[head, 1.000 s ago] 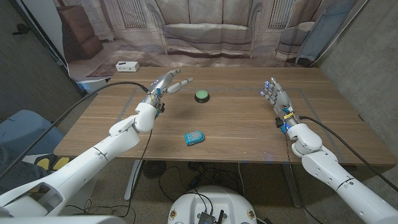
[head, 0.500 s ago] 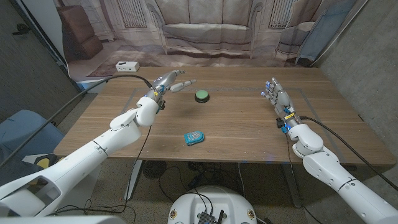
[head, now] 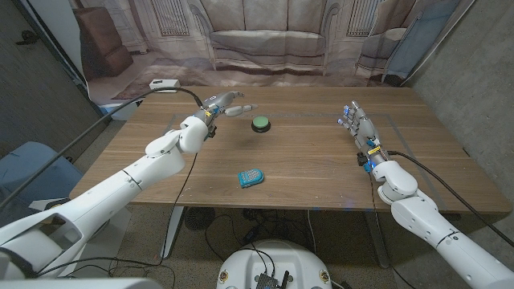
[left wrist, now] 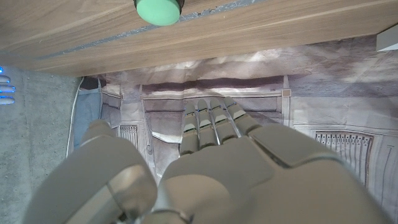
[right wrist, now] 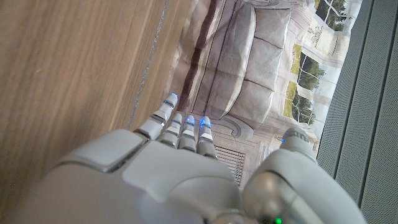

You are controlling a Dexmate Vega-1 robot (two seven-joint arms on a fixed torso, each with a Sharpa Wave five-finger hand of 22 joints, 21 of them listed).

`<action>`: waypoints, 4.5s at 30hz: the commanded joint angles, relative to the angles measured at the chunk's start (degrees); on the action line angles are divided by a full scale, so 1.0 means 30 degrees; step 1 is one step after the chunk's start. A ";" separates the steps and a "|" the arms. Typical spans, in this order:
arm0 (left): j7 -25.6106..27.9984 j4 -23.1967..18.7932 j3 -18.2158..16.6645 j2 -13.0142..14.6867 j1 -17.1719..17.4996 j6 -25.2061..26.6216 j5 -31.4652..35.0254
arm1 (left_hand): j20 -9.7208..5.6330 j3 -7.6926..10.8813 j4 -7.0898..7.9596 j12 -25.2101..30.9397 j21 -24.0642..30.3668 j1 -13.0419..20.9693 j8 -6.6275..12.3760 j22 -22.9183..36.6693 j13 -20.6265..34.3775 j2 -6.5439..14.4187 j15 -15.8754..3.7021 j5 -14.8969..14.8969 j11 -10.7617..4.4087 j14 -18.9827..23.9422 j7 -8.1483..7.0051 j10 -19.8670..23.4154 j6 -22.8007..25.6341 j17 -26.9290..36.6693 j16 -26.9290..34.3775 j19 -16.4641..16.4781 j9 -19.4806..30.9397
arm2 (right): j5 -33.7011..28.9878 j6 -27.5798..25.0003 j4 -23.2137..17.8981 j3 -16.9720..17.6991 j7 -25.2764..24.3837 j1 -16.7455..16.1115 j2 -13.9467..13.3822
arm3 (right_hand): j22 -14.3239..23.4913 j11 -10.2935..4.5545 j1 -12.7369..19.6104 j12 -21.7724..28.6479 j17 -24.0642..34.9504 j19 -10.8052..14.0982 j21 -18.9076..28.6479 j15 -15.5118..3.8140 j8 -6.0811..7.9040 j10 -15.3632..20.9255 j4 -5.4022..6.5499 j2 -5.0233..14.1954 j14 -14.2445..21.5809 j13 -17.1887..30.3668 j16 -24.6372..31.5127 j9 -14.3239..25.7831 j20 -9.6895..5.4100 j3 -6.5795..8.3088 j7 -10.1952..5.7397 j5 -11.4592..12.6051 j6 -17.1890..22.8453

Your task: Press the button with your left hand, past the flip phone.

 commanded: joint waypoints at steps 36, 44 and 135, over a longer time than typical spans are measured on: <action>-0.5034 0.1640 0.3257 -0.1281 -0.3788 0.0793 0.2926 | 0.0279 -0.0075 -0.0073 -0.0123 0.0228 0.0005 -0.0189 0.0140 0.0067 0.0291 -0.0112 -0.0070 -0.0070 0.1042 -0.0101 0.0629 0.0984 0.0108 0.0162 0.1620 0.0090 | 0.0145 0.0266 -0.0096 0.0227 -0.0052 -0.0437 0.0033 | 0.0098 0.0101 0.0125 -0.0011 0.0116 0.0225 -0.0354 -0.0015 0.0062 0.0213 -0.0120 0.0272 0.0250 0.0106 -0.0013 0.0024 -0.0041 0.0012 0.0021 -0.0096 0.0264; -0.5640 0.1873 0.3613 -0.1502 -0.4196 0.1064 0.3430 | 0.0457 -0.0080 -0.0085 -0.0122 0.0162 0.0022 -0.0200 0.0171 0.0072 0.0334 -0.0094 -0.0093 -0.0094 0.1144 -0.0112 0.0764 0.1104 0.0114 0.0148 0.1566 0.0094 | 0.0157 0.0134 -0.0181 0.0231 -0.0101 -0.0465 -0.0012 | 0.0098 0.0101 0.0140 -0.0028 0.0123 0.0219 -0.0403 -0.0006 0.0056 0.0189 -0.0121 0.0339 0.0225 0.0108 -0.0028 0.0025 -0.0031 0.0025 0.0014 -0.0105 0.0262; -0.8485 0.7576 0.7161 -0.4129 -0.7052 0.0367 0.3249 | 0.0197 -0.0050 -0.0291 -0.0140 -0.0044 0.0328 -0.0228 0.0231 0.0109 0.0772 -0.0170 -0.0273 -0.0264 0.2158 -0.0117 0.2068 0.2510 0.0112 0.0053 0.2193 0.0122 | 0.0356 -0.0234 -0.0045 0.0268 -0.0231 -0.0324 0.0036 | 0.0108 0.0152 0.0472 0.0006 0.0112 0.0474 -0.0797 0.0089 0.0094 0.0486 -0.0342 0.0670 0.0432 0.0124 -0.0053 0.0031 0.0098 0.0066 -0.0048 -0.0261 0.0508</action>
